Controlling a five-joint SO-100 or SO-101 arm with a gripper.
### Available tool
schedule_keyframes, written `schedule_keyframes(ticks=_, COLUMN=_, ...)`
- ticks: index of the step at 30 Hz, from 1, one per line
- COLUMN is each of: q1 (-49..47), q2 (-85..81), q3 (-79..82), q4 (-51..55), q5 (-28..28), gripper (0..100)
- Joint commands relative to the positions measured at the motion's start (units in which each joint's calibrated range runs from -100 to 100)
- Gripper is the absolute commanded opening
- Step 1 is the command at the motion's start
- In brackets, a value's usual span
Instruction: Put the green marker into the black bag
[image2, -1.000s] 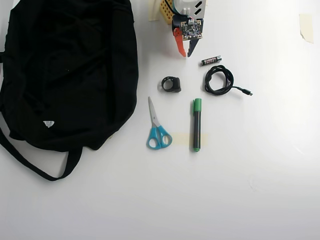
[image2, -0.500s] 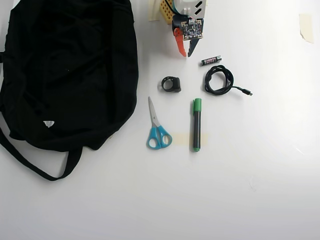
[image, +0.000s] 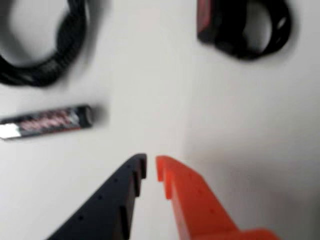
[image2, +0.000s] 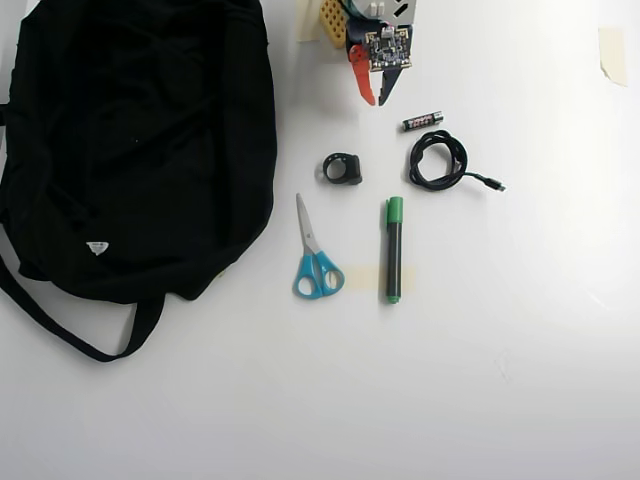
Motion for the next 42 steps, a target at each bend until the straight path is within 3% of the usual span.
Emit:
schedule_keyframes(ticks=1, q1=-0.41, q2=7.13, q3=-11.15, q4=-0.78, q5=-0.20, gripper=2)
schedule_keyframes(ticks=26, q1=-0.04, q2=52.94, q3=-69.64, q4=-1.47, q5=-0.36, gripper=2)
schedule_keyframes(ticks=42, q1=0.26, q2=65.88, q3=-72.61, q4=-28.43, q5=-0.26, gripper=2)
